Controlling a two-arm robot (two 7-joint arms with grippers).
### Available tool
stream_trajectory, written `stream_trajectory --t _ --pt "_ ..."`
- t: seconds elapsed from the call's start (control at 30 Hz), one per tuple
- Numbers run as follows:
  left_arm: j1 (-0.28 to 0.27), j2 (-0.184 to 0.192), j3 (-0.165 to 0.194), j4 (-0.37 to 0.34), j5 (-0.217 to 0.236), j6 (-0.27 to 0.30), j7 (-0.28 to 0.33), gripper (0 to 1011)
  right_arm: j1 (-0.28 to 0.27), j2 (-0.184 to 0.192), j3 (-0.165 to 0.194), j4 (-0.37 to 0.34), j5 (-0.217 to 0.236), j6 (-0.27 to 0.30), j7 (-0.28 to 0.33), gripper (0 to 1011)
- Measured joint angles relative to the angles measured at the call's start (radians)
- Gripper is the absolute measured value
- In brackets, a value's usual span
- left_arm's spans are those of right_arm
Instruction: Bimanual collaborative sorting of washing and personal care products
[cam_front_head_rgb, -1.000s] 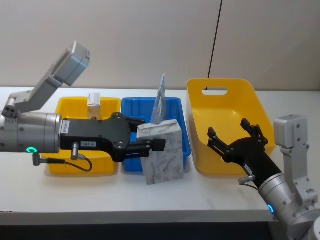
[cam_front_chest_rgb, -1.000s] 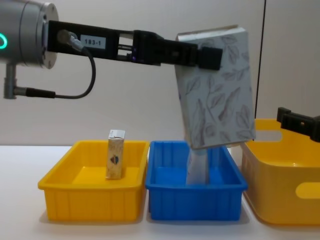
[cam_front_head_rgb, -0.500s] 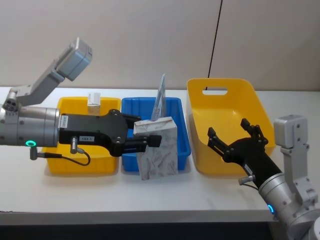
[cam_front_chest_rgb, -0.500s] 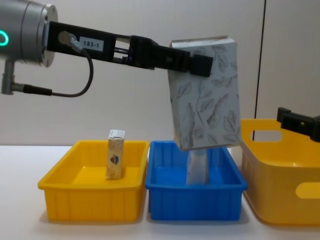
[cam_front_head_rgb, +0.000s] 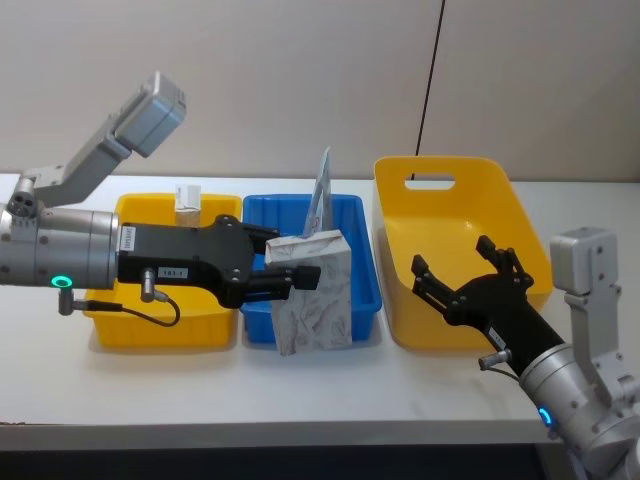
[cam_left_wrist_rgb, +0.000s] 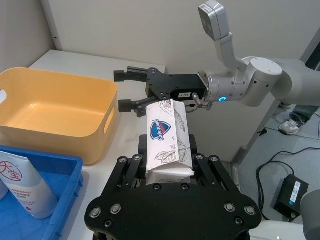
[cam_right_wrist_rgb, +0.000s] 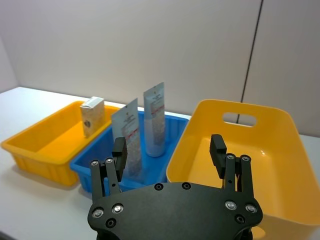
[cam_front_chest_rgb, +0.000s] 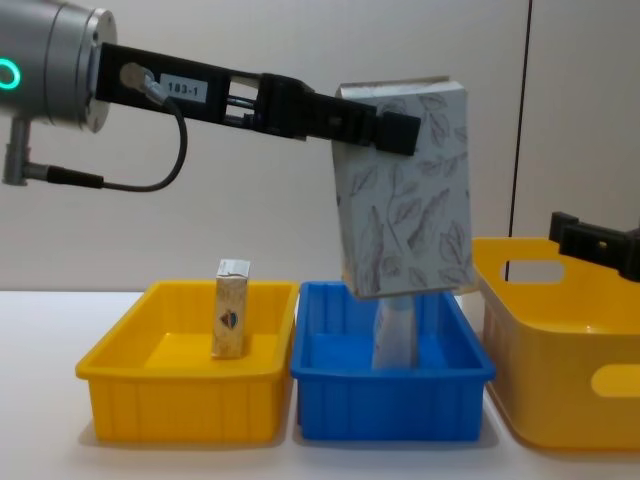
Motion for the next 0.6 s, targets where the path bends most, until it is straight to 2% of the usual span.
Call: stream_trajectory --t 0.3,0.6 --pt "-0.003 0.0 0.002 0.003 0.001 0.001 0.002 367 0.024 0.031 0.015 0.012 0.066 0.005 0.104 1002" --pt "-0.004 0.0 0.003 0.004 0.002 0.002 0.003 367 0.078 0.079 0.023 0.054 0.164 0.034 0.259 1002"
